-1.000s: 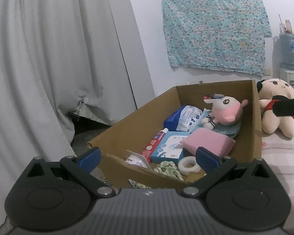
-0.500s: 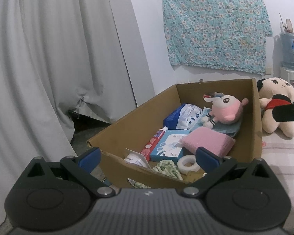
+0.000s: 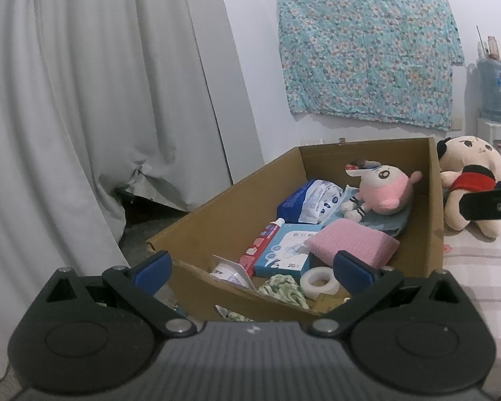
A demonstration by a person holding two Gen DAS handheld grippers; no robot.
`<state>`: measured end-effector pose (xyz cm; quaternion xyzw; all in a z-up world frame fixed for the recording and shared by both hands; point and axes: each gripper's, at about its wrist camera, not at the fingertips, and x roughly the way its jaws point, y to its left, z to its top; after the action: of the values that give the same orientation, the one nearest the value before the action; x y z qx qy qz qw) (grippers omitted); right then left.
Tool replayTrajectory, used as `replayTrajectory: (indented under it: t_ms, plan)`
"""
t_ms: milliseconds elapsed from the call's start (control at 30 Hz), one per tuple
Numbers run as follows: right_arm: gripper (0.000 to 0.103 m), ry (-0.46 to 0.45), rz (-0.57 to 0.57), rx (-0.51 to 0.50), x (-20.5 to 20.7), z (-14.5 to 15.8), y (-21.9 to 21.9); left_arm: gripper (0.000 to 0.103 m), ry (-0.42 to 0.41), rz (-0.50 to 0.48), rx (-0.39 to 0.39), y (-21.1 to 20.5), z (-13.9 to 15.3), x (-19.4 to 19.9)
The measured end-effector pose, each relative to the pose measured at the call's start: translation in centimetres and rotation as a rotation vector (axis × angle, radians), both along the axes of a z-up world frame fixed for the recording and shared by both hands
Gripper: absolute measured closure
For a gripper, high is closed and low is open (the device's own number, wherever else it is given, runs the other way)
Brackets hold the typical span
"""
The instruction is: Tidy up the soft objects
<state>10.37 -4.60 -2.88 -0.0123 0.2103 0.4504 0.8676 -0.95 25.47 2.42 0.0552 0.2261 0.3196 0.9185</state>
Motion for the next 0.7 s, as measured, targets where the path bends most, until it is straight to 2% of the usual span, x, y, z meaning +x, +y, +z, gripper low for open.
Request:
replayTrajectory:
  t_ms: [367,700]
  plan:
    - [0.025,-0.003,0.001,-0.018,-0.05,-0.34,0.27,0.0,-0.031,-0.006,-0.051,0.63,0.23,-0.65]
    - [0.024,-0.014,0.017,-0.011,-0.35,0.0,0.08,0.0,-0.011,0.0,-0.015,-0.12,0.33,-0.54]
